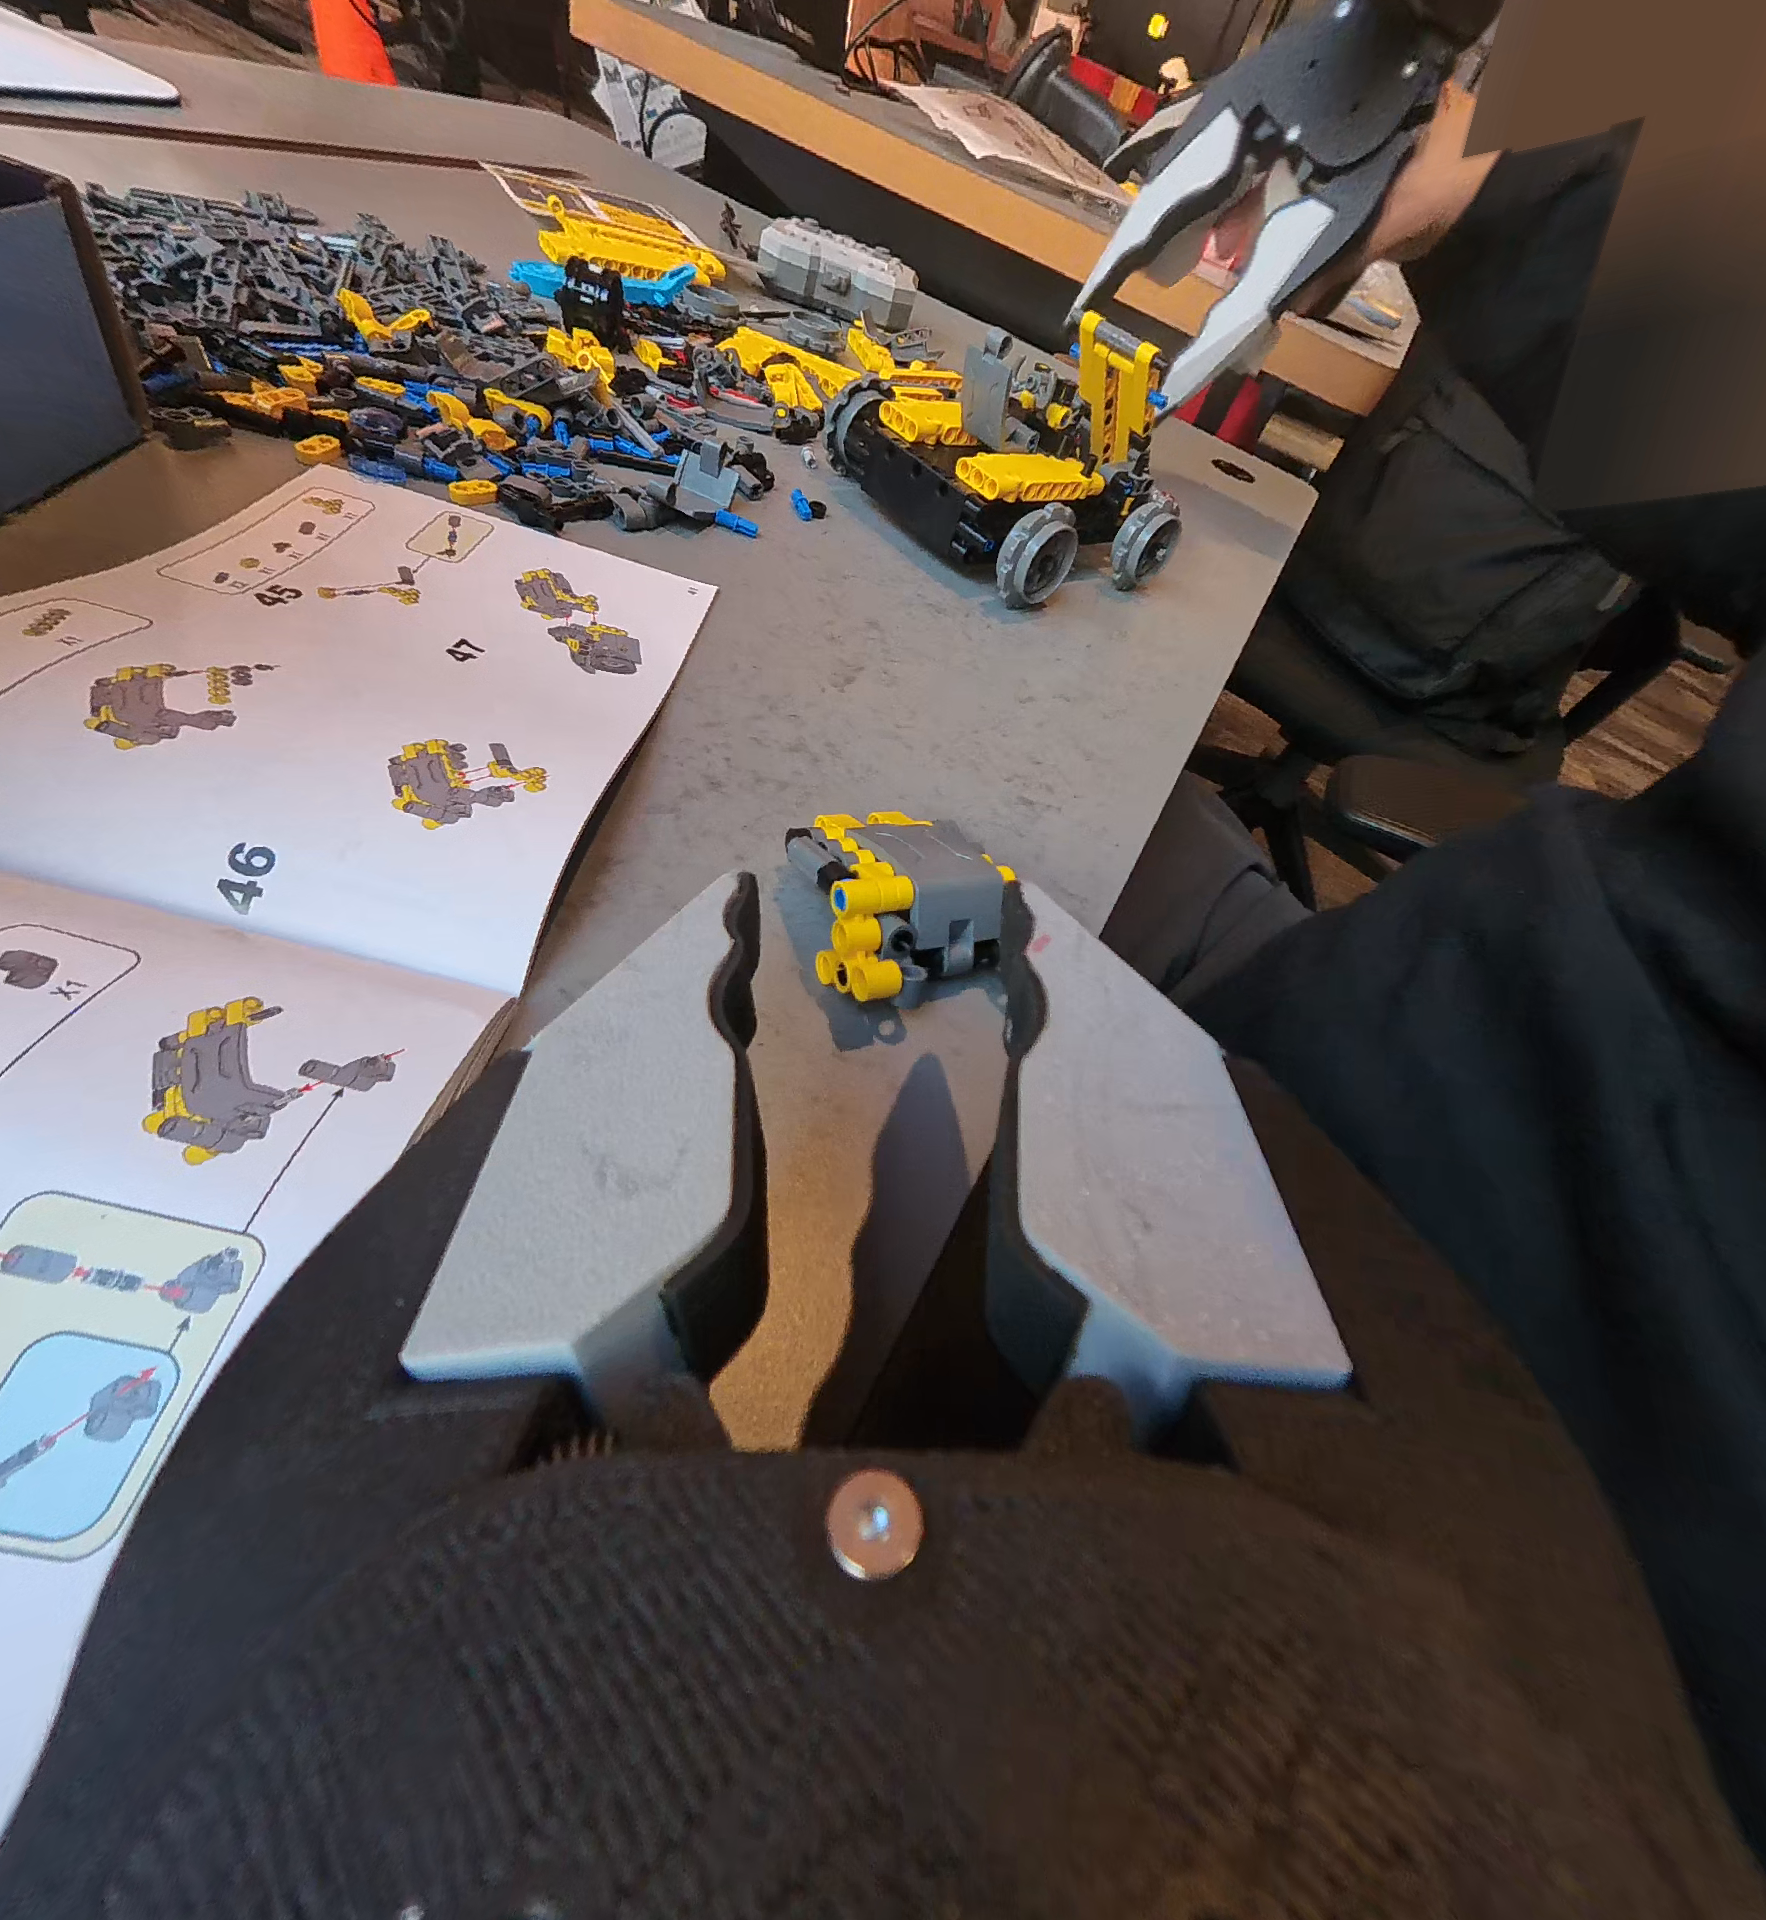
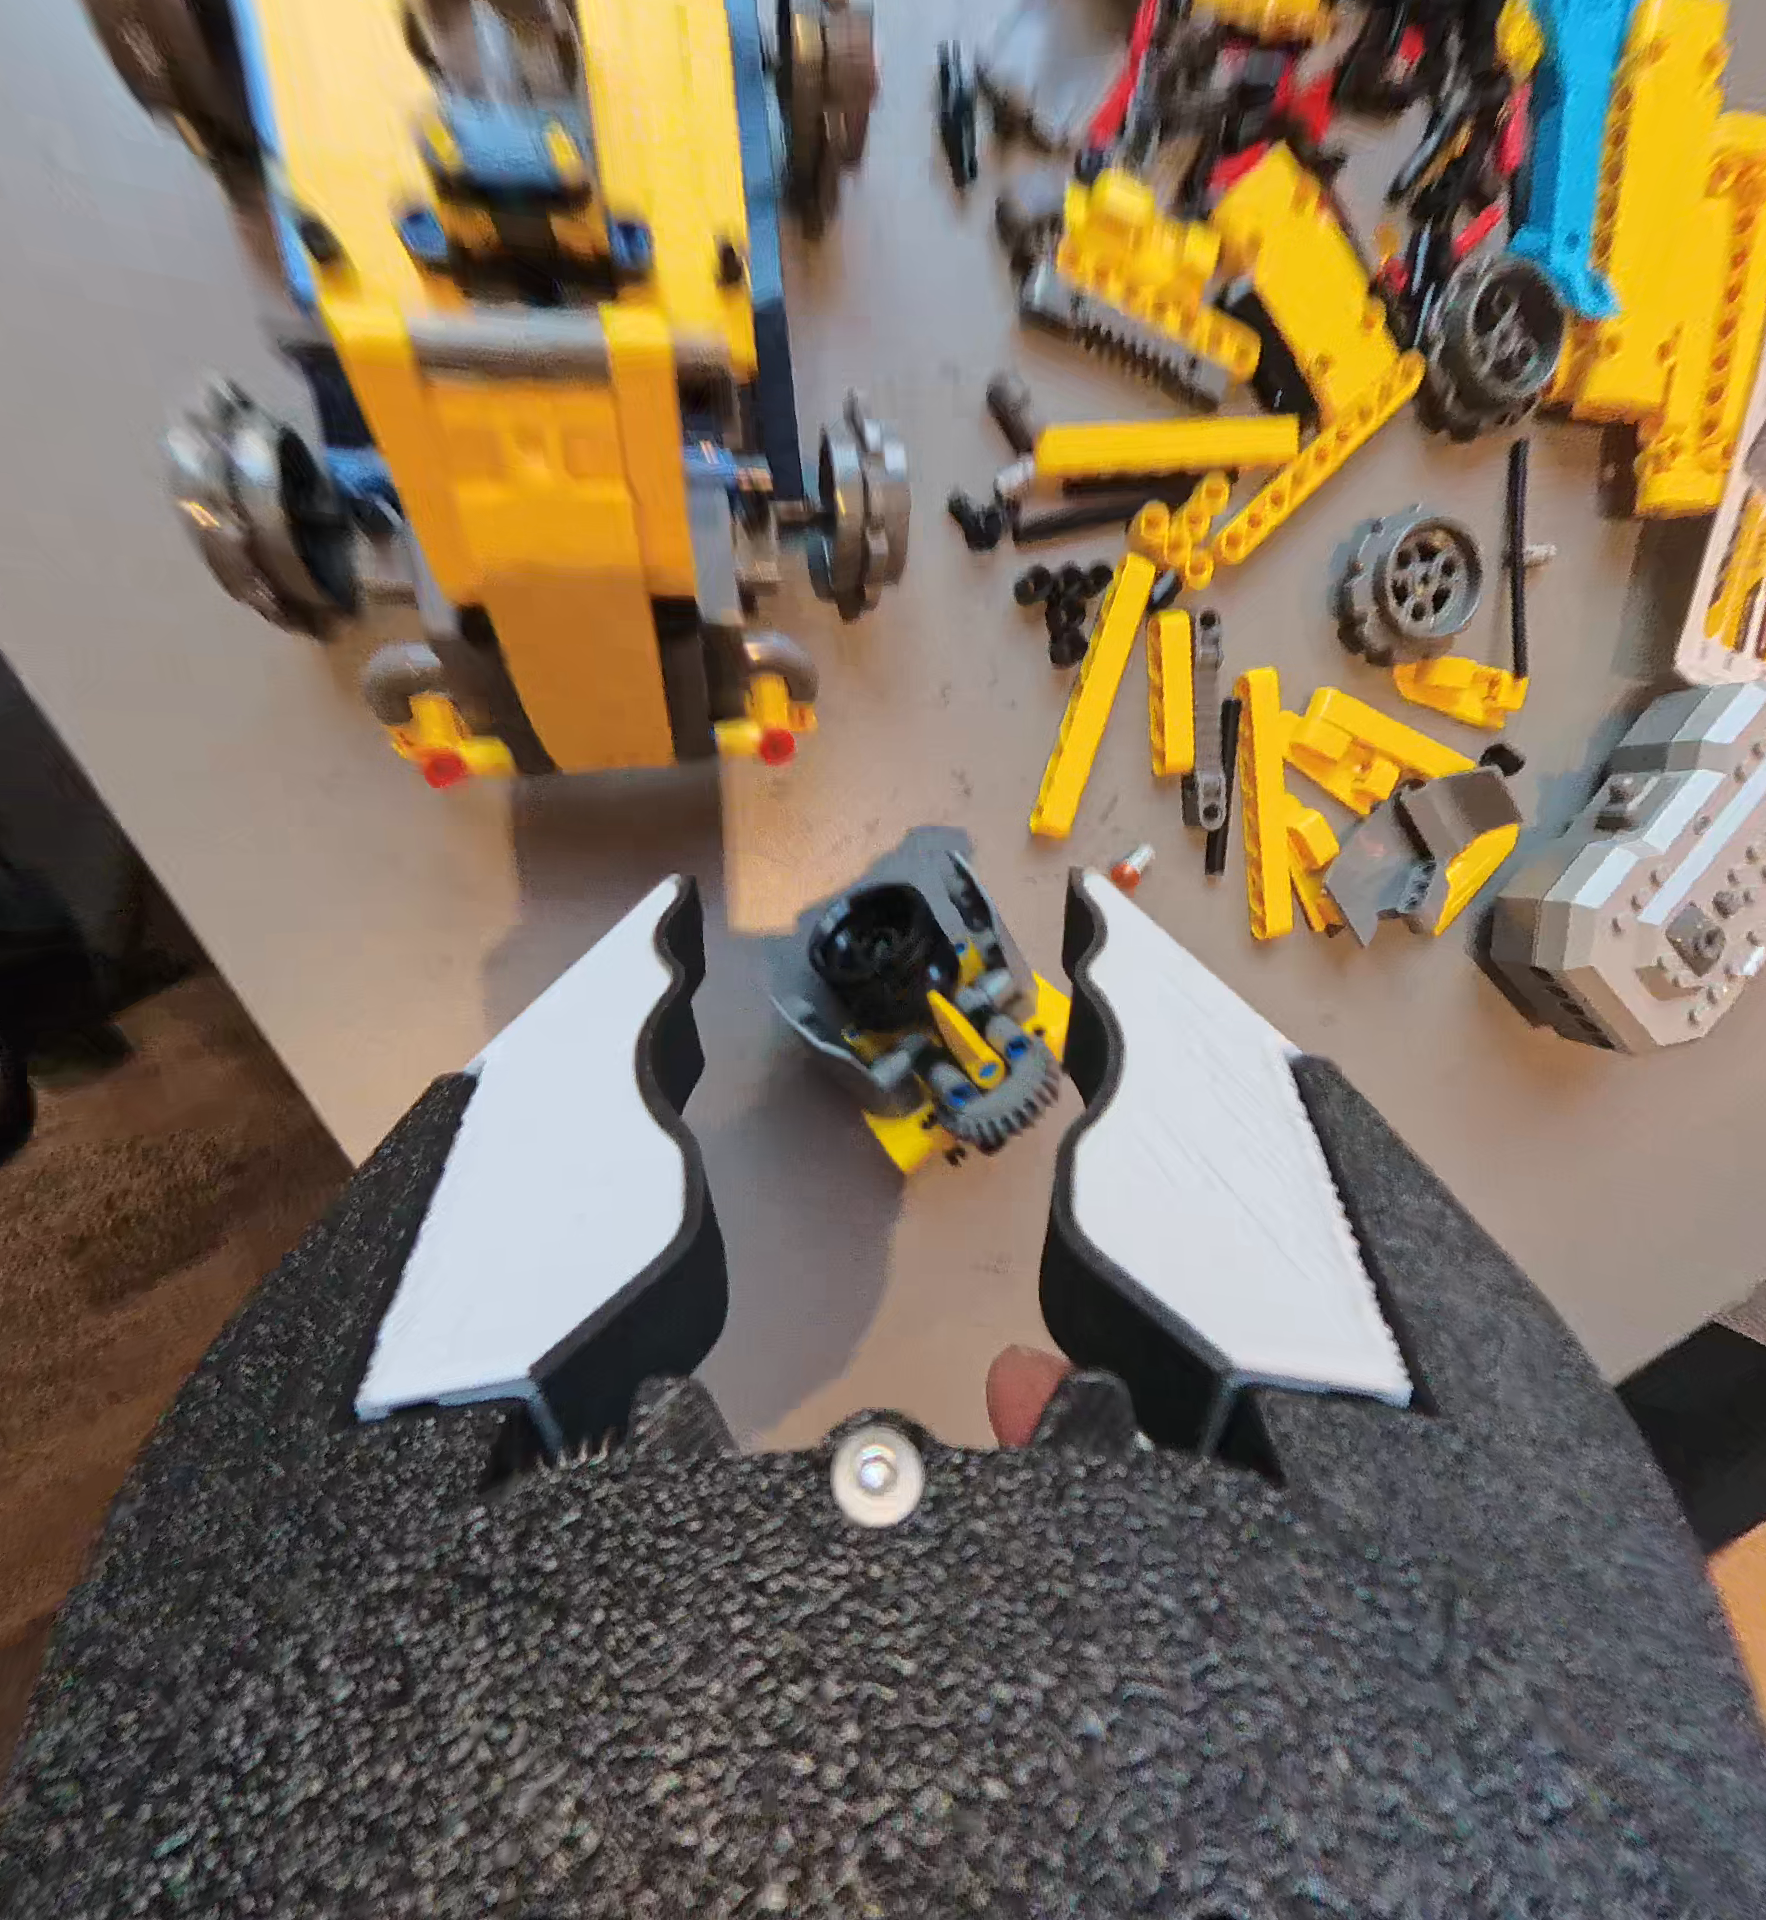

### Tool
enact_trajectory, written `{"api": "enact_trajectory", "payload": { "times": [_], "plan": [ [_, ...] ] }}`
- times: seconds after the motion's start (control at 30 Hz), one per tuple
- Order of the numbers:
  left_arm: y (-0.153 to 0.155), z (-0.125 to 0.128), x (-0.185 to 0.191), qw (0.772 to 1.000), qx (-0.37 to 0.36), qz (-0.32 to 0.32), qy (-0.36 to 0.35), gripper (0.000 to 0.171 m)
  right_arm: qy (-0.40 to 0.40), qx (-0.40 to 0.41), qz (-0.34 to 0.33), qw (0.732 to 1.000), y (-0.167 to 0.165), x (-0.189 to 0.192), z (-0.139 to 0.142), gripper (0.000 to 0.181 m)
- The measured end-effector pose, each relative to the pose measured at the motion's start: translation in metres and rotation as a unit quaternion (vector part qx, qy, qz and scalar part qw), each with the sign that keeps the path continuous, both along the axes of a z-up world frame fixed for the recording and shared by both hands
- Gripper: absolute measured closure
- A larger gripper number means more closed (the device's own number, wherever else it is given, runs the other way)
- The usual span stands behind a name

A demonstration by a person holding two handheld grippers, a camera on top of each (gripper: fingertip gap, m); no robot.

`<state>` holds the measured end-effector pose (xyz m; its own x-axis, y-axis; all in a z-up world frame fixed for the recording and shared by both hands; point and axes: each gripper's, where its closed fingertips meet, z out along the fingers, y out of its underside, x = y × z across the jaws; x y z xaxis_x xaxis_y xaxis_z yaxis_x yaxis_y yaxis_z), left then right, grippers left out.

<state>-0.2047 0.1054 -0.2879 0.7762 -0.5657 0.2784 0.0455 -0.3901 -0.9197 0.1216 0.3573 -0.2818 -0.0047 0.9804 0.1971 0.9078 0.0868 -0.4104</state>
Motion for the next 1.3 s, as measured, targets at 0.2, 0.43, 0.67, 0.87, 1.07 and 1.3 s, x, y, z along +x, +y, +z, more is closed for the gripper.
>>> {"api": "enact_trajectory", "payload": {
  "times": [0.2, 0.43, 0.67, 0.87, 1.07, 1.3],
  "plan": [
    [-0.002, 0.001, -0.001, 1.000, 0.001, -0.001, -0.008, 0.128, 0.185, 0.008, 0.032, 0.982, -0.050, -0.067, 0.072, 0.116],
    [-0.002, 0.001, -0.001, 1.000, 0.000, -0.003, -0.012, 0.129, 0.326, -0.016, 0.023, 0.945, -0.119, -0.161, 0.105, 0.139],
    [-0.006, 0.002, -0.002, 1.000, -0.001, -0.010, -0.016, 0.129, 0.105, 0.117, 0.034, 0.987, -0.121, -0.182, 0.013, 0.134],
    [-0.006, 0.002, -0.003, 1.000, -0.007, -0.006, -0.024, 0.129, 0.003, 0.072, 0.014, 0.997, -0.103, -0.177, -0.028, 0.148],
    [-0.007, 0.002, -0.003, 1.000, -0.006, -0.003, -0.023, 0.129, -0.006, 0.077, -0.023, 0.997, -0.085, -0.144, -0.030, 0.155],
    [-0.005, 0.002, -0.004, 1.000, -0.006, 0.000, -0.026, 0.130, 0.080, 0.043, -0.053, 0.994, -0.093, -0.151, -0.019, 0.148]
  ]
}}
